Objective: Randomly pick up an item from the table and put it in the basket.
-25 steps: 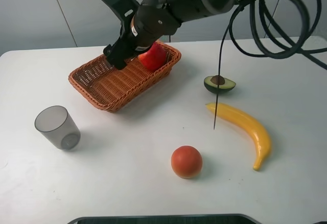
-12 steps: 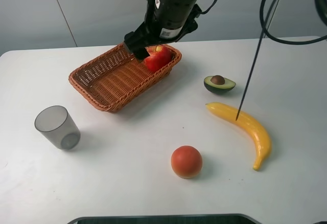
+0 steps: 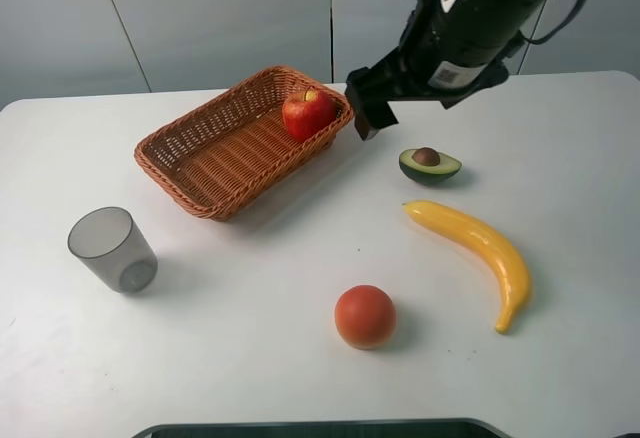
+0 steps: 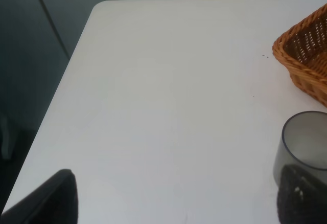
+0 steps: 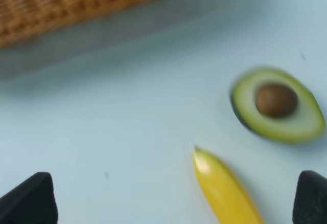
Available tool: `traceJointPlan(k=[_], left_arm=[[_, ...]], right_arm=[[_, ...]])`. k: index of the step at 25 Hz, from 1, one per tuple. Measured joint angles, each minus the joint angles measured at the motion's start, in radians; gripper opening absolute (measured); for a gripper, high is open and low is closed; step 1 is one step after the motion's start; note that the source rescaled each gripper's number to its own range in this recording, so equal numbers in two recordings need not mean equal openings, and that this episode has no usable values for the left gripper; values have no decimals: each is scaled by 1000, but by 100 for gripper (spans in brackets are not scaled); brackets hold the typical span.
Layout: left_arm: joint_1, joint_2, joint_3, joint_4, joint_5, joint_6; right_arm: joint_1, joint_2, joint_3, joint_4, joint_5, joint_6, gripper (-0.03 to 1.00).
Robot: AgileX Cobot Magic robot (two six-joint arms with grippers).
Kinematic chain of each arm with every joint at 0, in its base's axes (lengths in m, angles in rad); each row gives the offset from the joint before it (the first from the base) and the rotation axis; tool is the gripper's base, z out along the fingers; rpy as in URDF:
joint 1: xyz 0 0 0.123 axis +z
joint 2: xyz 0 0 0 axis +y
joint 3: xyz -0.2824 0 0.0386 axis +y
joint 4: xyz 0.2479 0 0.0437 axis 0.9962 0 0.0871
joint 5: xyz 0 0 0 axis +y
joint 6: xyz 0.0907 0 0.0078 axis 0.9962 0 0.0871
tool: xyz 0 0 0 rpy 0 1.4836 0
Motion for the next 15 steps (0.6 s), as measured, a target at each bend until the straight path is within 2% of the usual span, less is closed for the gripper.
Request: traceJointPlan(k=[8, 15], left_arm=[[0, 0, 0, 0, 0, 0], [0, 0, 0, 0, 0, 0]], right_arm=[[-176, -288, 256, 72, 7, 8, 100], [-305, -575, 350, 74, 55, 3, 100]])
